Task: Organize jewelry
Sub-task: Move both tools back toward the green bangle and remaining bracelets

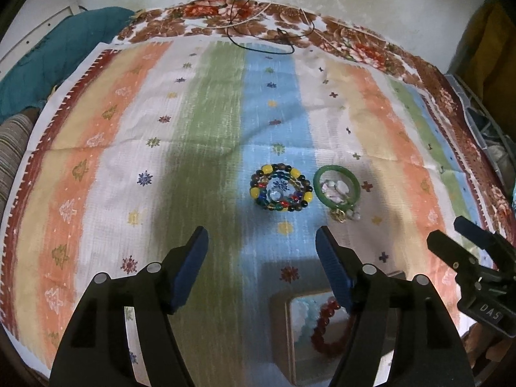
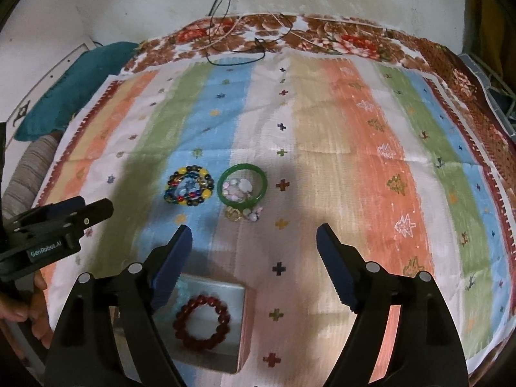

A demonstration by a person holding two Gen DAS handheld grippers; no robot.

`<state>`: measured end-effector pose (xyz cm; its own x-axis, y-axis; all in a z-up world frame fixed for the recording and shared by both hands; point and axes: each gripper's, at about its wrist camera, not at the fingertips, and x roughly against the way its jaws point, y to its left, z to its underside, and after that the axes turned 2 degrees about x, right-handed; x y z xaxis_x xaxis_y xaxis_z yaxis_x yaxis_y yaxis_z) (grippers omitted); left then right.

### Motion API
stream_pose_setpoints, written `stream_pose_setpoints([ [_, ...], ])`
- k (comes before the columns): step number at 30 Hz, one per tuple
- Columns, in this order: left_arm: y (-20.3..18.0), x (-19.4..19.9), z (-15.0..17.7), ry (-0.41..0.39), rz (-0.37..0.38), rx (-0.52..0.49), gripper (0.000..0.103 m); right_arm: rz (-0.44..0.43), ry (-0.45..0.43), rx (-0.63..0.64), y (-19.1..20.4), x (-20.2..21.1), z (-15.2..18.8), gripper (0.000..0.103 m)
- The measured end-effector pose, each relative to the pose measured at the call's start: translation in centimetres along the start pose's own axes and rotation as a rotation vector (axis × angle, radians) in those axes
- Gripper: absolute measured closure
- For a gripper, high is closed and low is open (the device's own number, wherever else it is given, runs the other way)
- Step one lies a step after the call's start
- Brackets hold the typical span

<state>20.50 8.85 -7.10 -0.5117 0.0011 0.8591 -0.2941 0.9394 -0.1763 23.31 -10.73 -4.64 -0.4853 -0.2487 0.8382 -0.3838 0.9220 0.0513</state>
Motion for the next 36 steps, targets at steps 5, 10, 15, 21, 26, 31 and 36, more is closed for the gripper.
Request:
stream_pose_setpoints([
  [5, 0.0, -1.2, -0.3, 0.008, -0.025, -0.018, 0.034, 0.013, 0.004, 0.013, 0.1, -0.8, -0.5, 0.023],
  [10, -0.1, -2.2, -0.6, 0.014, -0.041, -0.021, 0.032, 0.039, 0.015, 0.025, 0.1, -1.9, -0.9, 0.023],
  [15, -0.1, -3.3, -0.8, 0.026, -0.053, -0.017, 0.031, 0.058, 0.03, 0.029, 0.0, -3.0, -1.1, 0.023],
  [21, 0.2, -4.7, -1.2, 0.051, -0.034, 0.008, 0.027, 0.052, 0.045, 0.017, -0.4, -4.5, -1.6, 0.022],
  [26, 0.5, -6.0, -1.6, 0.074, -0.023, 0.022, 0.026, 0.047, 0.05, 0.016, -0.6, -5.4, -2.0, 0.019],
  [31, 0.6, -7.4, -2.1, 0.1, -0.016, 0.032, 0.026, 0.058, 0.061, 0.024, -0.6, -6.6, -2.4, 0.015],
  [36, 0.7, -8.9, -2.5, 0.126, -0.014, 0.041, 0.026, 0.064, 0.08, 0.016, -1.1, -8.0, -2.6, 0.015],
])
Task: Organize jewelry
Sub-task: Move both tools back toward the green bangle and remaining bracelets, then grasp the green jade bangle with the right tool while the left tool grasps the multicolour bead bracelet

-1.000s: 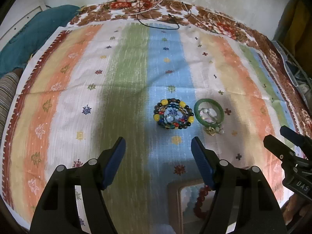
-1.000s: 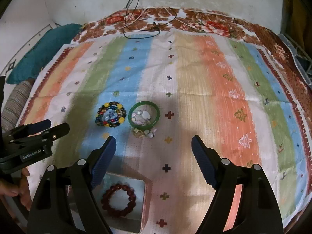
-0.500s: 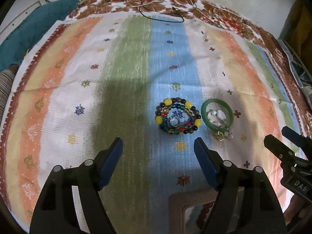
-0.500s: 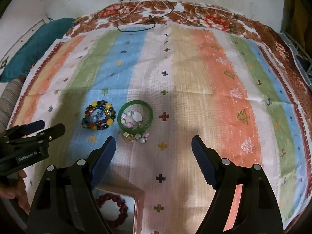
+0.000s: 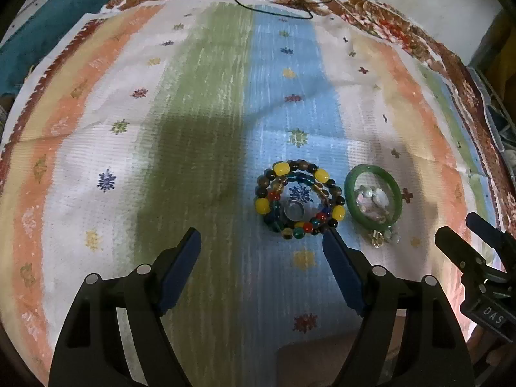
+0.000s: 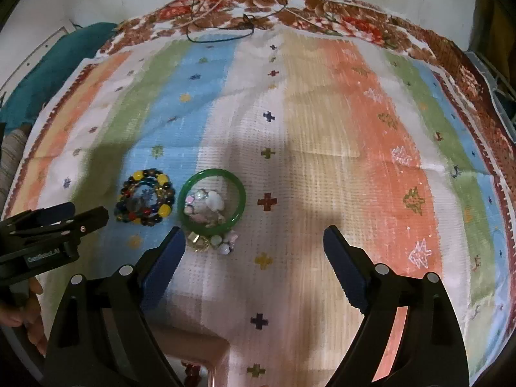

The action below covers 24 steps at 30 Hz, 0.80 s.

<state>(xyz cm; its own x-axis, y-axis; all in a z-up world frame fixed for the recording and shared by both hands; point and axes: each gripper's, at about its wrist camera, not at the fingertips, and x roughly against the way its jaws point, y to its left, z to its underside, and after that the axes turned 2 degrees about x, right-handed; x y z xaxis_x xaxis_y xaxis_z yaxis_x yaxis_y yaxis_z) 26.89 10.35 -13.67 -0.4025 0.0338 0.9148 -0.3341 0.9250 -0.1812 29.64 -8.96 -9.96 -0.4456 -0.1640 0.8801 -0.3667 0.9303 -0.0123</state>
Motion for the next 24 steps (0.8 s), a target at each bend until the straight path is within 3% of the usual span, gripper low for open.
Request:
stream_pose_setpoints([
  [19, 0.1, -2.7, -0.8, 0.047, -0.014, -0.004, 0.031, 0.002, 0.076, -0.09, -1.3, -4.7, -1.5, 0.015],
  [24, 0.8, -3.2, -0.9, 0.066, 0.032, 0.041, 0.037, 0.021, 0.089, -0.094, -1.4, -6.0, -1.7, 0.015],
])
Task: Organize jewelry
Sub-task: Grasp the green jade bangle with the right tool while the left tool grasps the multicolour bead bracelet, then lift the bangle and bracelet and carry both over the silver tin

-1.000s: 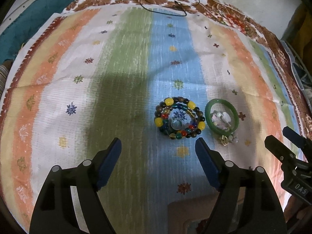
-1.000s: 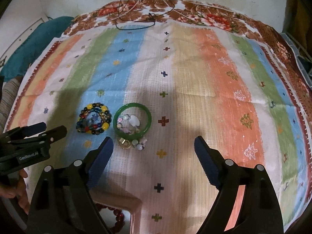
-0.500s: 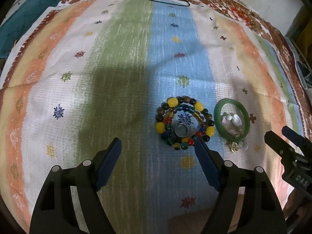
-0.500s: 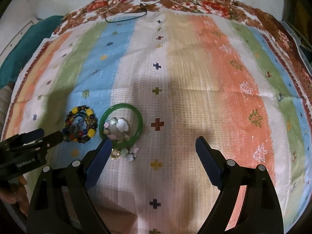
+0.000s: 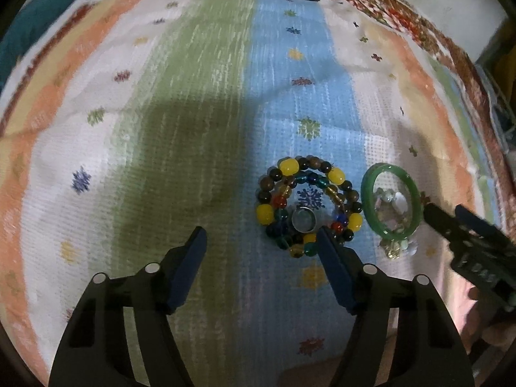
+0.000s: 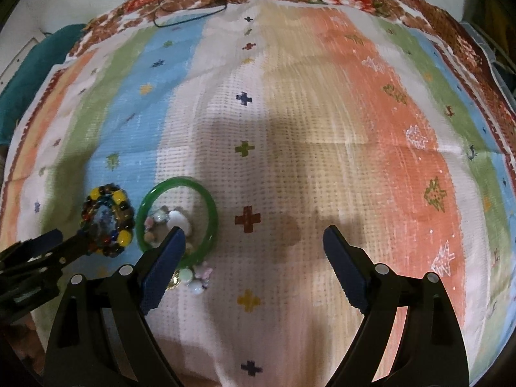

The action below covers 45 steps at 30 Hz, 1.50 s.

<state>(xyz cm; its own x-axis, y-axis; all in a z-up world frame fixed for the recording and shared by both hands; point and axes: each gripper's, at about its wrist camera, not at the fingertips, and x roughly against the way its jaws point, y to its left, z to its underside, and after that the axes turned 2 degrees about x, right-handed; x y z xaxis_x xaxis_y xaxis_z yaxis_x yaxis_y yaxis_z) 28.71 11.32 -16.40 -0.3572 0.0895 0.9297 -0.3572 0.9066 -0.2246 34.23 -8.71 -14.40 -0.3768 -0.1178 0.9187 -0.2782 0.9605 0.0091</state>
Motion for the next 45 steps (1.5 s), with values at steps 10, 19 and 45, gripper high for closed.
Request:
stream_pose_setpoints([
  [10, 0.4, -0.2, 0.2, 0.014, 0.012, -0.003, 0.083, 0.031, 0.014, 0.041, 0.9, -1.9, -0.6, 0.037],
  [19, 0.0, -0.3, 0.3, 0.02, -0.005, -0.021, 0.093, 0.074, -0.004, 0.082, 0.7, -1.6, -0.6, 0.088],
  [45, -3.9, 4.7, 1.4, -0.096, -0.066, -0.18, 0.094, 0.003, -0.071, 0.097, 0.5, 3.8, 0.8, 0.095],
])
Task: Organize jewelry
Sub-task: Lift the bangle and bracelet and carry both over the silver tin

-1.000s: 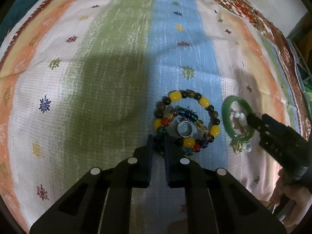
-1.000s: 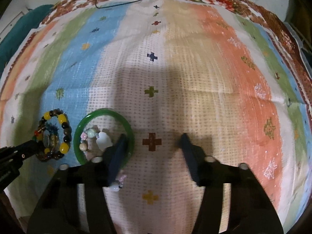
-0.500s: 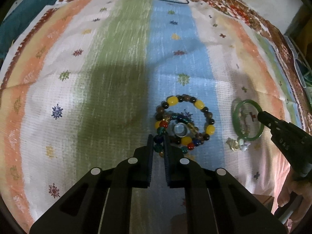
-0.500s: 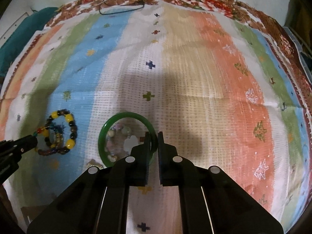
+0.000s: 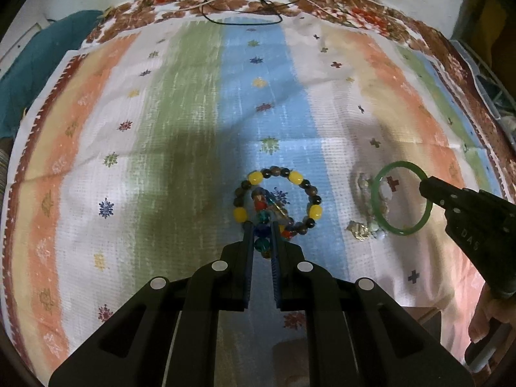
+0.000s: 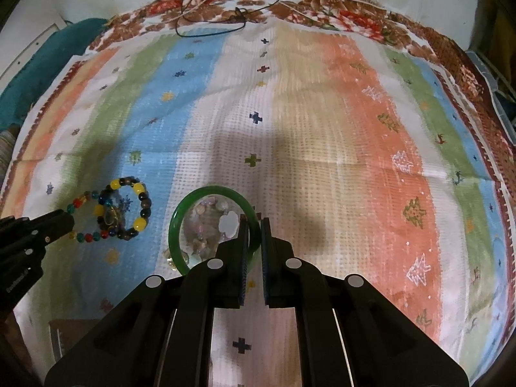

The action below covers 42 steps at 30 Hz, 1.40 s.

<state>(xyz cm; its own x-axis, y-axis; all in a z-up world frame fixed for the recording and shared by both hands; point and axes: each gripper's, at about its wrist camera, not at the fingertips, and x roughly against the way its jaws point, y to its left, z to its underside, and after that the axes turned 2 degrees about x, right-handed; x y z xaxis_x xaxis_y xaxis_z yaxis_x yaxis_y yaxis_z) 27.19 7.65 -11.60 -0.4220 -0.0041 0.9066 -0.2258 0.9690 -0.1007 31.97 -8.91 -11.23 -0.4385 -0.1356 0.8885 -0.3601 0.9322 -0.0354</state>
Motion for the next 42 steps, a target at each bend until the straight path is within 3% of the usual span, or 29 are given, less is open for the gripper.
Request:
stream_pose_setpoints([
  [21, -0.9, 3.3, 0.8, -0.051, 0.027, -0.004, 0.094, -0.04, -0.045, 0.009, 1.3, 3.7, 1.3, 0.095],
  [26, -1.1, 4.6, 1.1, -0.065, 0.042, -0.007, 0.094, -0.088, -0.047, -0.012, 1.2, 4.7, 1.9, 0.095],
  [42, -1.0, 8.0, 2.6, -0.116, 0.079, 0.0, 0.094, -0.092, -0.109, 0.012, 1.5, 8.3, 3.2, 0.095],
])
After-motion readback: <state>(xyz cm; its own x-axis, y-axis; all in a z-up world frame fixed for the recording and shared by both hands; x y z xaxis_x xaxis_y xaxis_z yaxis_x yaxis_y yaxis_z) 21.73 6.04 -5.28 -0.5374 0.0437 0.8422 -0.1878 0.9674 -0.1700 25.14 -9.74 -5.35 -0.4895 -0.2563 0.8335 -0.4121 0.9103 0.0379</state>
